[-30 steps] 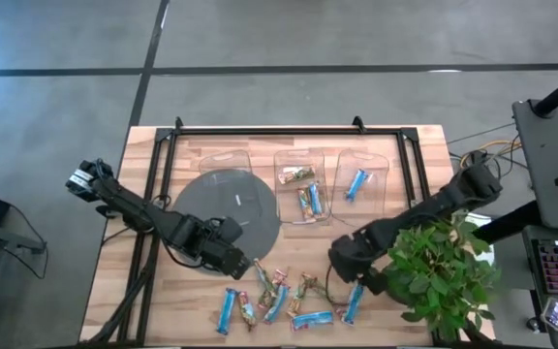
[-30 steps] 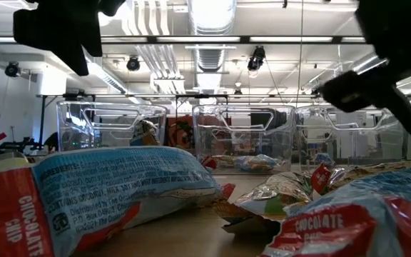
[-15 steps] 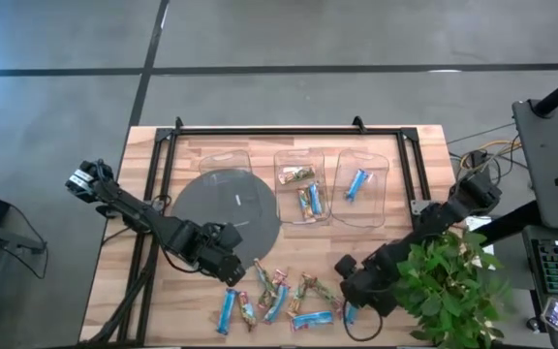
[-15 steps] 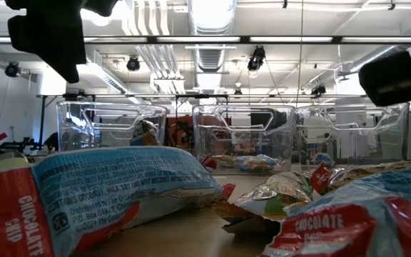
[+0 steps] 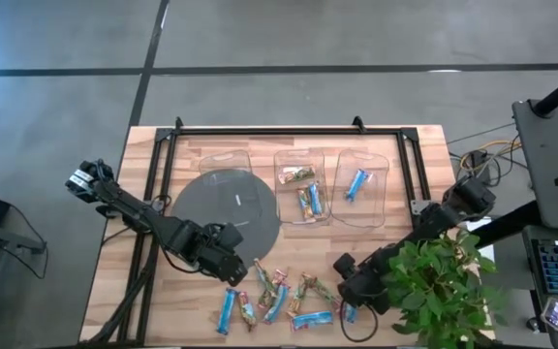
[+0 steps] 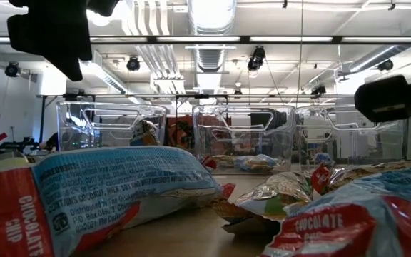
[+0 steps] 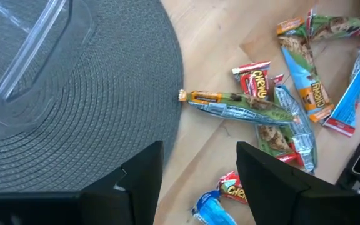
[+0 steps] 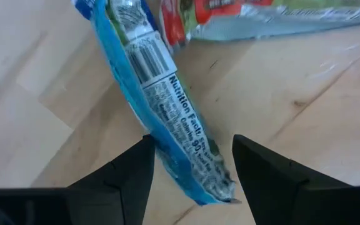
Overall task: Pick and place Granola Bars by type
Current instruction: Put the blue granola bar into the right transparent bin
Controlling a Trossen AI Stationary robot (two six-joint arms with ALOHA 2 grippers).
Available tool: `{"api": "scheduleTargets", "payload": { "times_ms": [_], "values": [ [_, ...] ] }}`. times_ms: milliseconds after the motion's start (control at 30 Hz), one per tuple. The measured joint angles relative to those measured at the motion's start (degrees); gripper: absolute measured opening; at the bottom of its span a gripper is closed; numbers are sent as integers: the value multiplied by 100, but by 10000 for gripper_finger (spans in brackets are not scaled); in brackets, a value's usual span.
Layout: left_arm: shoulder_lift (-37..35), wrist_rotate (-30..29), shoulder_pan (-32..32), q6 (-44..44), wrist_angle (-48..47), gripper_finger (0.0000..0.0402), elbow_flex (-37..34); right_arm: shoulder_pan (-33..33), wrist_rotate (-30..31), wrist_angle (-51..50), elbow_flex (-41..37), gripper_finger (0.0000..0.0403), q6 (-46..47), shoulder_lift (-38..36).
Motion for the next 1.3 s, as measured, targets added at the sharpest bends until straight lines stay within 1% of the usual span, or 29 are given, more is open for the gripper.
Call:
{"api": "scheduleTargets", "payload": {
  "times_ms": [100,167,367,467,567,667,733,800,867,933,967,1100,1133,1200,1300],
  "values": [
    [0,0,-4,-78,62,184,0,-2,-60,-34,-39,192,-137,30],
    [0,0,-5,-93,90,184,0,-3,-78,-45,-52,177,-185,33],
    [0,-1,-4,-163,231,184,0,-5,-128,-218,-72,107,-188,-48],
    [0,-2,-4,-227,238,184,0,-2,-127,-293,-30,77,-279,-206],
    [0,-48,-4,-229,246,184,0,-4,-41,-460,78,62,-316,-492],
    [0,-185,-4,-231,283,184,0,-15,391,-681,205,60,-454,-862],
    [0,-260,-4,-219,287,184,0,-39,875,-808,338,62,-615,-1139],
    [0,-342,-4,-208,294,184,0,-100,1514,-1025,446,64,-761,-1417],
    [-2,-405,-4,-205,298,184,0,-232,2350,-1153,520,63,-668,-1696],
    [-2,-473,-4,-203,300,184,0,-516,3031,-1266,557,61,-442,-2004],
    [0,-497,-4,-198,308,184,0,-695,3277,-1329,561,60,-356,-2167],
    [-2,-511,-4,-115,323,184,0,-1606,4001,-2075,559,62,-474,-2732],
    [-1,-511,-4,-88,324,184,0,-1869,4109,-2288,559,63,-565,-2871],
    [-2,-516,-4,-61,324,184,0,-2440,4114,-2596,546,66,-840,-3098],
    [-2,-561,-4,-50,329,184,0,-3206,3852,-2806,438,67,-1454,-3308]
  ]
}}
